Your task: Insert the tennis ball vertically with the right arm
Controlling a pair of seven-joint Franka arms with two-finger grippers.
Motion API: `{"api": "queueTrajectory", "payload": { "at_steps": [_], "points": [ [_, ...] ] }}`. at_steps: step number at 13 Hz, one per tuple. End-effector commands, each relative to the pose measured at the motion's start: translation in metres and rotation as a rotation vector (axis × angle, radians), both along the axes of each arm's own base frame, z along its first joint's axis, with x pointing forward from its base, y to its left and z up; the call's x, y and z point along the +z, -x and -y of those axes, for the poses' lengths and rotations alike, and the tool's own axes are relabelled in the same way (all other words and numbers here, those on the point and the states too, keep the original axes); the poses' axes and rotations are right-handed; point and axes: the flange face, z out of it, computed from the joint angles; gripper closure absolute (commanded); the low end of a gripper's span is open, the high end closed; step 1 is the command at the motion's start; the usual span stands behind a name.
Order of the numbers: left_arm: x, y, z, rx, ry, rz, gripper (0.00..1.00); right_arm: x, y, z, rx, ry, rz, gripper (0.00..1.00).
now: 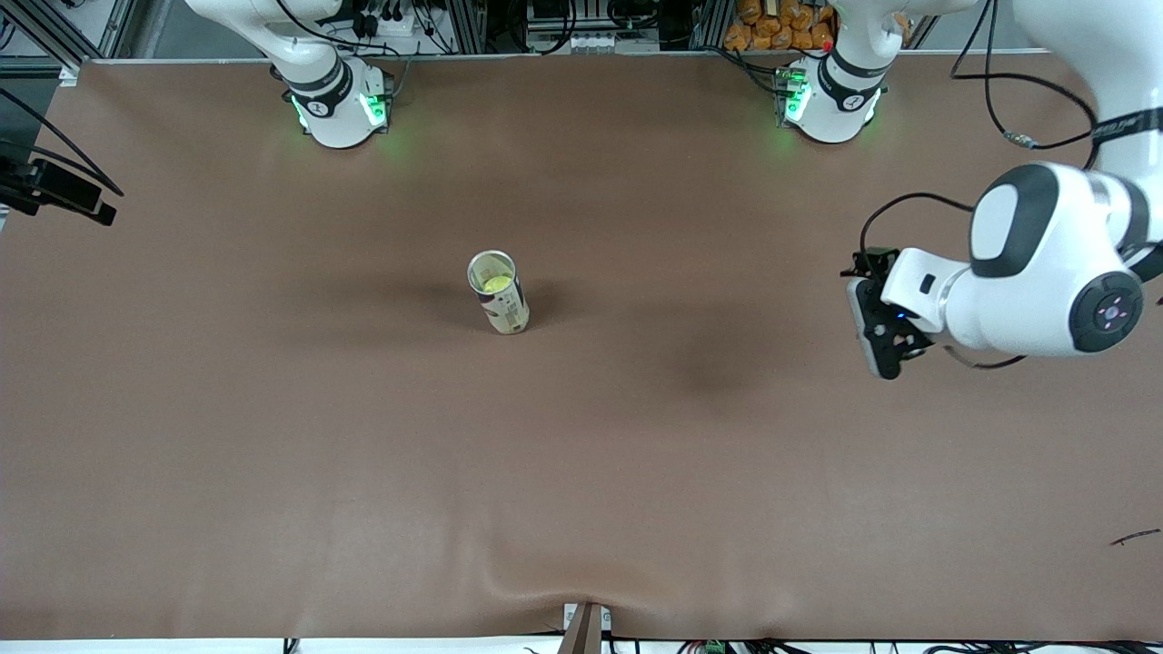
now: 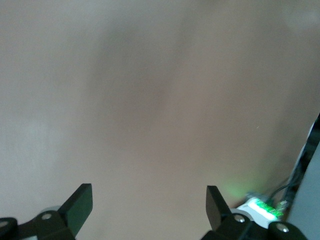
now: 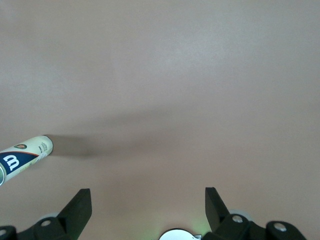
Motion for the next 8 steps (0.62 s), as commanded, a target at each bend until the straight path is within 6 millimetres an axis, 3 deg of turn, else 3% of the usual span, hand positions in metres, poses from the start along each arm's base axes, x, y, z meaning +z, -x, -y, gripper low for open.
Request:
{"api": "queueTrajectory", "payload": {
  "at_steps": [1, 4, 8],
  "points": [
    [0.05, 0.02, -0.001, 0.201, -0.16, 0.033, 0.0, 0.0, 0.002, -0.01, 0.018, 0.015, 0.003, 0.0],
    [0.093, 0.045, -0.006, 0.516, -0.279, 0.032, 0.0, -0.002, 0.003, -0.012, 0.085, 0.009, -0.002, 0.0],
    [0.151, 0.087, 0.021, 0.86, -0.392, 0.103, 0.0, -0.003, 0.007, -0.011, 0.146, -0.001, -0.03, 0.0]
  ]
}}
